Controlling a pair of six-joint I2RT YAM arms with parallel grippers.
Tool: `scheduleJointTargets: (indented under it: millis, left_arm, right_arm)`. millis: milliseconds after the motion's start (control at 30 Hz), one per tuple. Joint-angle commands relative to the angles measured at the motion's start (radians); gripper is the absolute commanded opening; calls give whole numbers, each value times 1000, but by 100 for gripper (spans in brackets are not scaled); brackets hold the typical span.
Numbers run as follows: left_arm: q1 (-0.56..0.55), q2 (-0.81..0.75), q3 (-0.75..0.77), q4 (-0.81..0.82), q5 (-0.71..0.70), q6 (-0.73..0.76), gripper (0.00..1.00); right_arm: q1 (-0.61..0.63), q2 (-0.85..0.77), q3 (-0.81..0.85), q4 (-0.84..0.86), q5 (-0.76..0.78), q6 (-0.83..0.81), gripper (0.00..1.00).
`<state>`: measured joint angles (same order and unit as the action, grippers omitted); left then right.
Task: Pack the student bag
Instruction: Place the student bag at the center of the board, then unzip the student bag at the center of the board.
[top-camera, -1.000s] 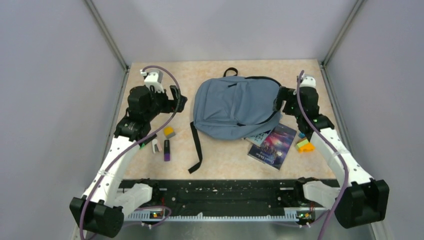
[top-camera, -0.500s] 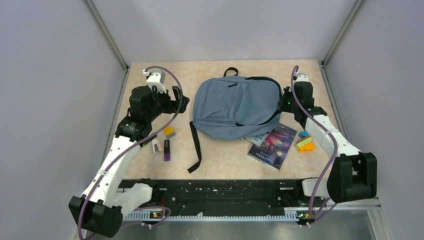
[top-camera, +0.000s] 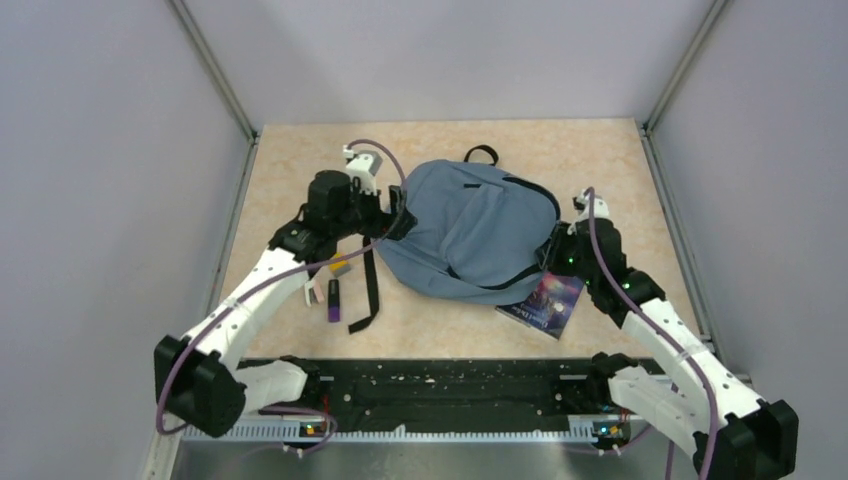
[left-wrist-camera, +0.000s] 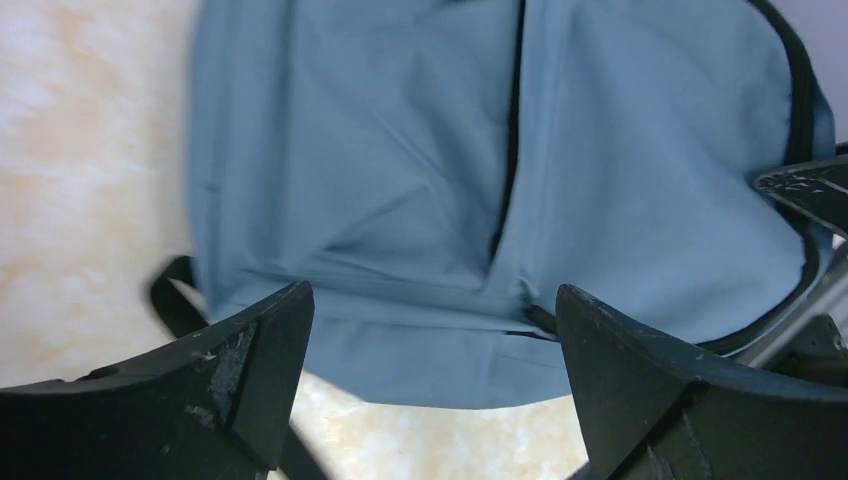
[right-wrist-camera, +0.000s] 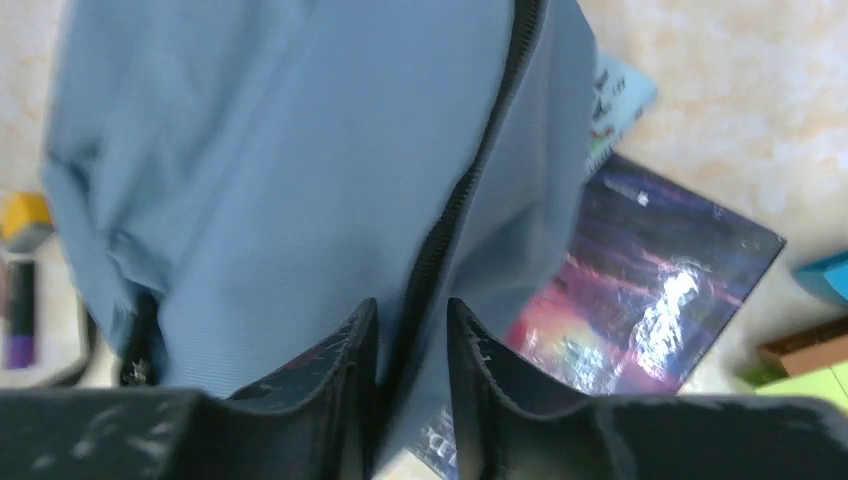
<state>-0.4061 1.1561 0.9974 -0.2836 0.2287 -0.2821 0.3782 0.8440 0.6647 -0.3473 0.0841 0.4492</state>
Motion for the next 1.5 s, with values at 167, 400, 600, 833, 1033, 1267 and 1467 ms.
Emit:
scheduleJointTargets:
  millis: [167,400,600,833,1033,1267,1467]
  left_arm:
    - [-169,190,29,137,5,-134,95]
    - [-178,330,147,234,-98,-120,97]
    - [-179,545,305,228,-23,-129,97]
    - [-196,632,347,210,-16,-121,97]
    - [-248,676,348,182,-21,-96,93]
    - [-278,703,355,172,-32,-101,30]
    - [-280,679,448,199,-63,-99,0]
  right_arm:
    - [22,-77,86,-173,144,1,73]
    - [6,90,265,-142,254,-102,87]
    - [-121,285,328,7,91,-118,86]
    - [-149,381,327,10,-20,-112,83]
    - [-141,283,237,-66,-59,-123,82]
    - [-141,216,174,-44,-80,-106,35]
    - [-141,290,269,46,-4,-128,0]
